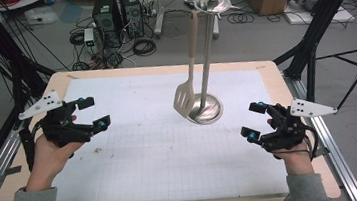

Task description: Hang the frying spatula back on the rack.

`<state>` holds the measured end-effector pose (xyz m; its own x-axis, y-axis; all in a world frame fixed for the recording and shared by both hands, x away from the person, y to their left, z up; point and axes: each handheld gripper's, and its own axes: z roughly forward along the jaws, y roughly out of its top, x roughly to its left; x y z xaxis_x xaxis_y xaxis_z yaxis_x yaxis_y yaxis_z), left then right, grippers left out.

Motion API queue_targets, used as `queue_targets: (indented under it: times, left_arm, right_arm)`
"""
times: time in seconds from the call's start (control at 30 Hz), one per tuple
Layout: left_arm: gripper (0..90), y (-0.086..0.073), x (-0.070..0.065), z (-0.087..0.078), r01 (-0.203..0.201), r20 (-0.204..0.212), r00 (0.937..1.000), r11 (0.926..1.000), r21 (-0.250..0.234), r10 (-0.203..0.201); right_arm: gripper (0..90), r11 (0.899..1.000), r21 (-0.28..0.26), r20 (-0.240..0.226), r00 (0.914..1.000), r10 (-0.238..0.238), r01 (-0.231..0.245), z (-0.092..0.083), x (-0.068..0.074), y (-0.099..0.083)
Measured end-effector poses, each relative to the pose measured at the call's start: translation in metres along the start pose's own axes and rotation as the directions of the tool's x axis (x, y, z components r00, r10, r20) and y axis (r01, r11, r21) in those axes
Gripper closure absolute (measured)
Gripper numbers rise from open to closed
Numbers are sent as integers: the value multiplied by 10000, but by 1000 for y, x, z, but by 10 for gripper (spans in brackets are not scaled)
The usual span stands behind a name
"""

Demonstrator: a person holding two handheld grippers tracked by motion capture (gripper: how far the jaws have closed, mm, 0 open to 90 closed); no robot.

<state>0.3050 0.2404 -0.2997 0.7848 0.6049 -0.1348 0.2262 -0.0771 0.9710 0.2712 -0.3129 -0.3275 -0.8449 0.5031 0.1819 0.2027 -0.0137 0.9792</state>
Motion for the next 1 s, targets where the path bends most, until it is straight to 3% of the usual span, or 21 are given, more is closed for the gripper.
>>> queue_targets:
  times: [0.1, 0.4, 0.67, 1.0]
  left_arm:
    - [62, -3, 0, -7, 85, 105, 9999, 9995, -289, -82]
    - [62, -10, 3, -28, 36, -313, 9995, 9980, -628, -55]
    - [62, -30, 19, -45, 247, -945, 9951, 9978, -617, -304]
    - [62, -52, 36, -59, 474, -1371, 9889, 9965, -691, -566]
  right_arm:
    - [48, 9999, -127, 117, 9999, 16, -14, -2, -2, 0]
    - [48, 9999, -144, 406, 9992, -50, 56, -7, -4, -3]
    - [48, 9999, -86, 871, 9962, -68, 76, -10, -10, -11]
    - [48, 9999, -91, 1485, 9889, -68, 83, -14, -16, -18]
